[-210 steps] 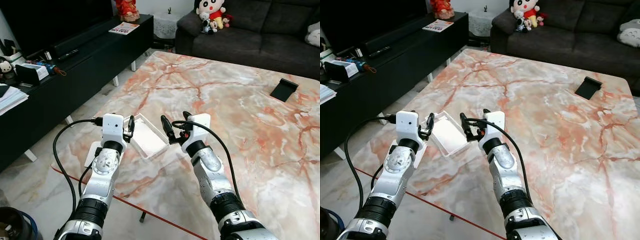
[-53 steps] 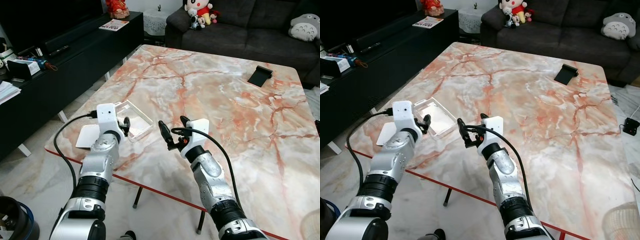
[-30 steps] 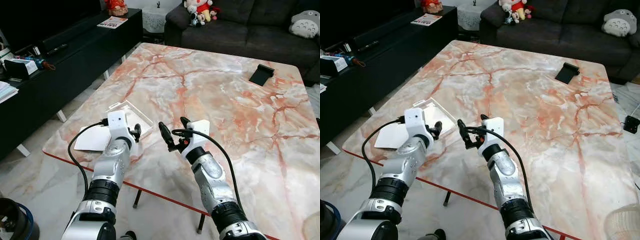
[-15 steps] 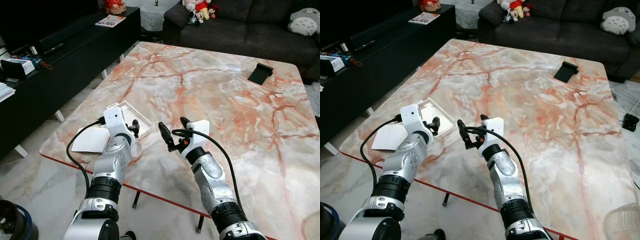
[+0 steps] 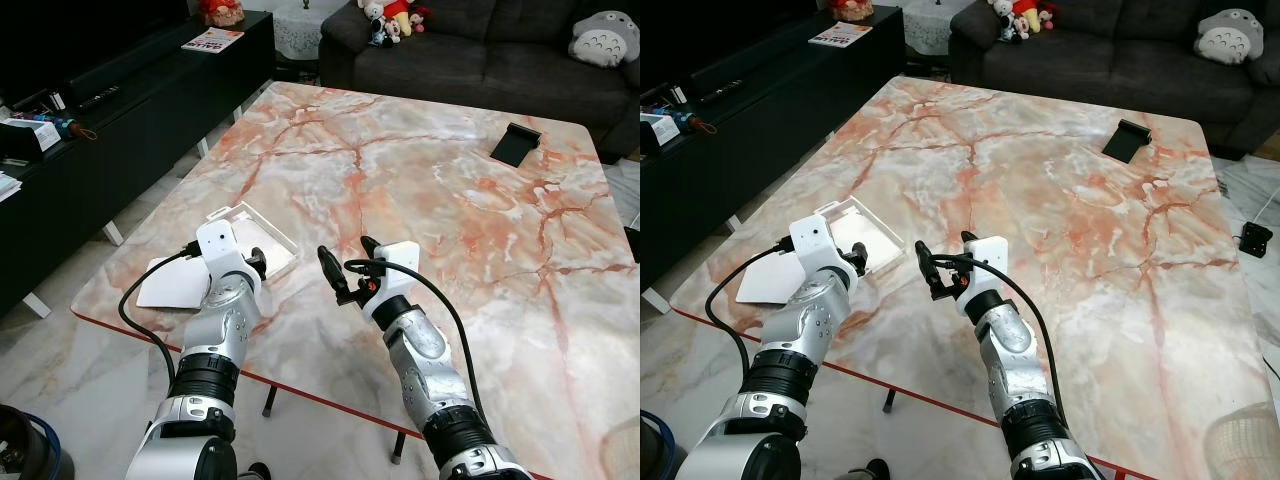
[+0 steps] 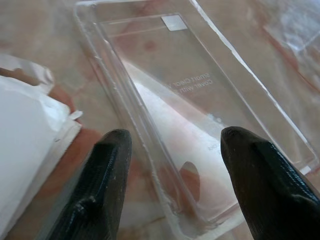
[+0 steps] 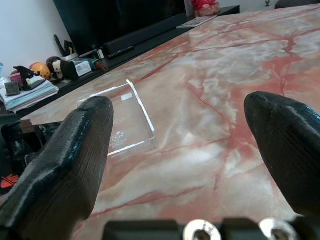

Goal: Picking trash to rubbish bin

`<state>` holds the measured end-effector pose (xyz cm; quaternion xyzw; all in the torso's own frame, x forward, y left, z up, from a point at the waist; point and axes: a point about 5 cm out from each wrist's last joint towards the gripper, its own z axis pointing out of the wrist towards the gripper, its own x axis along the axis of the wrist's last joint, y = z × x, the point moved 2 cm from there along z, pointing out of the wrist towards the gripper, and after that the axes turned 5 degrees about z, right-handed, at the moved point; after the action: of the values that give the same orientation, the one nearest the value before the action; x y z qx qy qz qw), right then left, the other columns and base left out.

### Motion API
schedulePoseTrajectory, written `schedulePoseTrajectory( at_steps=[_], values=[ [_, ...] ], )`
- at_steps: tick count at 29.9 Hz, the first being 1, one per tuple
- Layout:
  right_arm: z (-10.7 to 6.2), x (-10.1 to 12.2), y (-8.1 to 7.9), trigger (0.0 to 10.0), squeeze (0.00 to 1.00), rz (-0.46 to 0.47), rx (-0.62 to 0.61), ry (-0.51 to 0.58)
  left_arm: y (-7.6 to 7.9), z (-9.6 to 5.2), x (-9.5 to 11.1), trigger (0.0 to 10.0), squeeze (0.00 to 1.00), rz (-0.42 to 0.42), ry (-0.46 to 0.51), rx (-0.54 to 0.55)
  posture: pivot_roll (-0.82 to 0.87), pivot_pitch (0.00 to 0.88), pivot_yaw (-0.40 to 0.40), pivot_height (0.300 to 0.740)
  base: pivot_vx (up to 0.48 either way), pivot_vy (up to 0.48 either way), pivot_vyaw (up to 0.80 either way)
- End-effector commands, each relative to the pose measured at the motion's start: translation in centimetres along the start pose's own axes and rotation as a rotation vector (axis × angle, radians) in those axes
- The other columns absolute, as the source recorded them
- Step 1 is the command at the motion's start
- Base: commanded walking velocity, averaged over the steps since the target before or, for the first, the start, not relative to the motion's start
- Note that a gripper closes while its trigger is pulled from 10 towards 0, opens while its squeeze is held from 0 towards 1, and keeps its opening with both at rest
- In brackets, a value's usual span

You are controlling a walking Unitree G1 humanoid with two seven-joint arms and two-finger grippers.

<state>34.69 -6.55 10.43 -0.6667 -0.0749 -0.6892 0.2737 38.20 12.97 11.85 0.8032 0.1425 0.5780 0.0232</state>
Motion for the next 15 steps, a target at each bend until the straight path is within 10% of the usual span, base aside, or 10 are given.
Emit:
schedulePoseTrajectory(
  at_steps=[1,15],
  values=[
    [0.1,0.4,-0.3,10.0,0.00,0.002,0.011,0.016,-0.1,0.0,-0.7,10.0,0.00,0.023,-0.031,0.003,0.03,0.094,0.003,0.740,0.000,0.000,0.00],
    [0.1,0.3,-0.5,10.0,0.00,0.008,0.017,0.017,-1.8,0.1,-1.3,10.0,0.00,0.046,-0.085,0.136,0.02,0.069,0.021,0.740,0.000,0.000,0.00]
  ],
)
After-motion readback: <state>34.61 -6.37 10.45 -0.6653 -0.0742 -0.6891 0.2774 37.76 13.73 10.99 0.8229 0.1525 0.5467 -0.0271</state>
